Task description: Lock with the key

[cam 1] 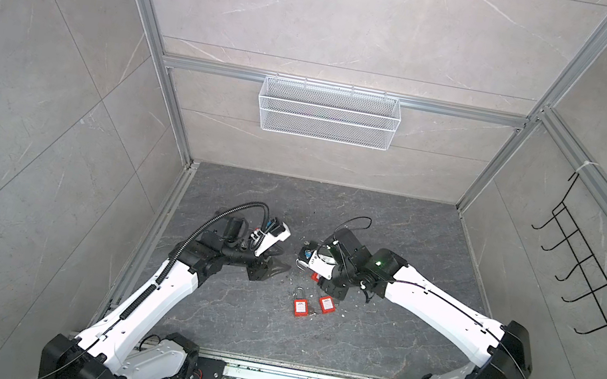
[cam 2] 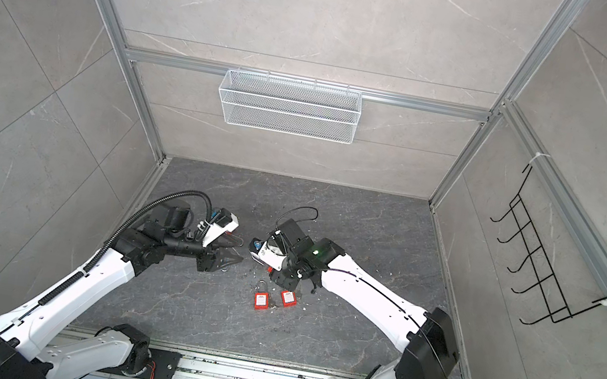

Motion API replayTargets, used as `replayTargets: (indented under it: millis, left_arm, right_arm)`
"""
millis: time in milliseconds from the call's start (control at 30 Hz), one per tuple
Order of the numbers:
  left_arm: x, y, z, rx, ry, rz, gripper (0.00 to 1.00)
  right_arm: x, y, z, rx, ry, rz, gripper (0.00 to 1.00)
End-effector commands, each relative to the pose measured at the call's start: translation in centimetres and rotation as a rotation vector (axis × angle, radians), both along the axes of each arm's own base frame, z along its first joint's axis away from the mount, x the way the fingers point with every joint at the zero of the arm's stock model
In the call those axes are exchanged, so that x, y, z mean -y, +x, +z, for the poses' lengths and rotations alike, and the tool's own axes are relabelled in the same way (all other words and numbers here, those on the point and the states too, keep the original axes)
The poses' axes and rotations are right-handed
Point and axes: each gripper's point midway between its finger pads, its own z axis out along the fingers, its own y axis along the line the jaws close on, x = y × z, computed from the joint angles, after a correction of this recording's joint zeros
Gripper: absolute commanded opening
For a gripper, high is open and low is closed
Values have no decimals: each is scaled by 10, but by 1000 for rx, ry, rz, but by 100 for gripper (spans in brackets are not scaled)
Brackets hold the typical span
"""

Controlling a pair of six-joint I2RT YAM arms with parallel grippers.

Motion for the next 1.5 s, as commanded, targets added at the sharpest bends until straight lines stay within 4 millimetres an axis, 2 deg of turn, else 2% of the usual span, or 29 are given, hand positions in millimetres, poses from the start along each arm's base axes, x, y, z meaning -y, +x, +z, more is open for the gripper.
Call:
replayTargets:
  millis: [0,367,567,833,1200,1467]
  left_arm:
    - [16,-2,15,83,-45,-91,55]
    - [25,15,11,39,-66,-10,53]
    - [28,17,11,3,-82,1,52]
    - [41,16,13,-49,-111,-40,44]
    - [48,14,20,-48,-151,-70,34]
    - [51,13,19,-59,-160,-85,23]
  right_arm:
    - [-3,8,21,126,31,70,26]
    - [1,2,33,174,75,101,26]
    - [2,-1,37,184,81,111,26]
    - [5,0,36,193,61,122,25]
    - [2,-1,36,203,43,151,25]
    - [2,-4,35,197,28,164,25]
